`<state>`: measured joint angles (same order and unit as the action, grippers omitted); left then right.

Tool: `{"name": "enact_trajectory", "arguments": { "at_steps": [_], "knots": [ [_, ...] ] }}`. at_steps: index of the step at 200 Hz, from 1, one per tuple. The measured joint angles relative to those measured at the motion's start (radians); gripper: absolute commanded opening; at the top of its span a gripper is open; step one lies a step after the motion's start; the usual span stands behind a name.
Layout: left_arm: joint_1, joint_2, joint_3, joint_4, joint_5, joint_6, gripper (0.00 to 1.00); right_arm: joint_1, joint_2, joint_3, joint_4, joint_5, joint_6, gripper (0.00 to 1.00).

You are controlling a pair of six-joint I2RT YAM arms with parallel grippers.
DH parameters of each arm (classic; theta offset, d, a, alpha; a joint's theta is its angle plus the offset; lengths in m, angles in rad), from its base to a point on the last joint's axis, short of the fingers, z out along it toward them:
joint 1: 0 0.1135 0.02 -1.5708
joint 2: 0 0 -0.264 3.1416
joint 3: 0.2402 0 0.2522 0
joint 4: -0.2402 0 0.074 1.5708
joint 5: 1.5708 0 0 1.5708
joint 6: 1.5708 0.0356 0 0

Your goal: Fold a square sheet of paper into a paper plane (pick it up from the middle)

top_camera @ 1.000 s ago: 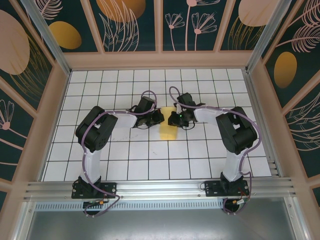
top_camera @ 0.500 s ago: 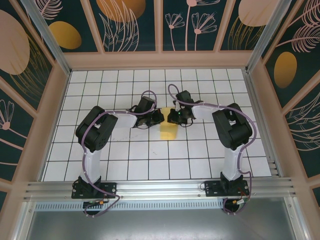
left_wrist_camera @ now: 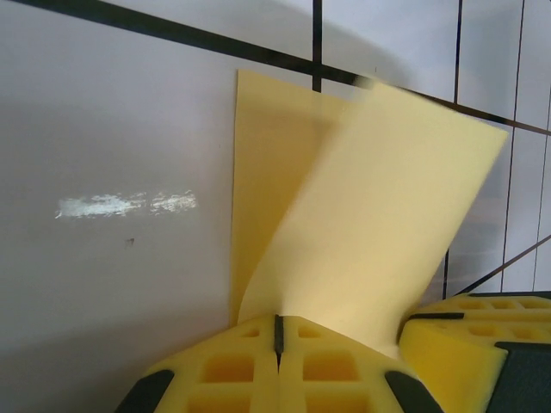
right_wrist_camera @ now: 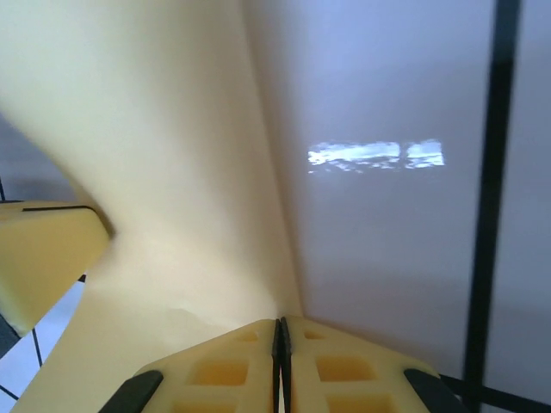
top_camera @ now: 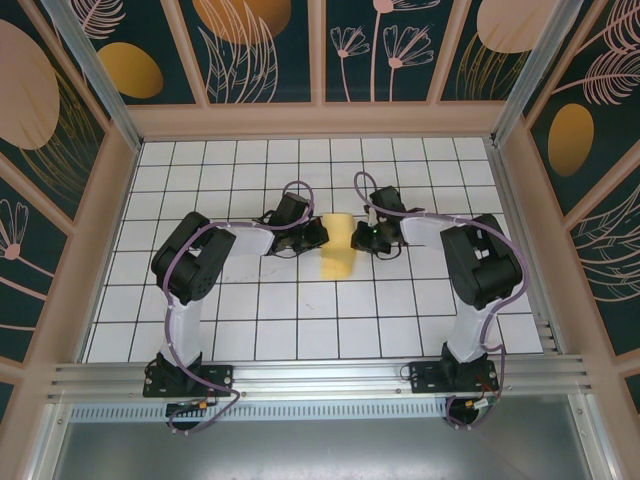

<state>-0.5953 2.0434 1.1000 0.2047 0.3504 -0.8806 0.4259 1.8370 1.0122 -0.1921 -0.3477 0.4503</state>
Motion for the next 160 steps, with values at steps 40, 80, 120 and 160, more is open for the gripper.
{"name": "enact_trajectory", "arguments": {
  "at_steps": [40,80,120,160],
  "knots": [
    [0.0,0.0,0.0,0.0,0.0,0.001,0.0,0.006,-0.072,0.0,0.005,0.005,0.0,0.11],
    [0.0,0.0,0.002,-0.001,0.0,0.004,0.0,0.039,-0.082,0.033,0.026,-0.047,0.0,0.11],
    [-0.001,0.001,0.003,-0.003,-0.001,0.004,0.0,0.078,-0.005,0.031,0.027,-0.105,0.0,0.11],
    [-0.001,0.001,0.003,-0.003,-0.003,0.004,0.0,0.072,-0.001,-0.044,0.03,-0.126,-0.001,0.11]
  ]
}}
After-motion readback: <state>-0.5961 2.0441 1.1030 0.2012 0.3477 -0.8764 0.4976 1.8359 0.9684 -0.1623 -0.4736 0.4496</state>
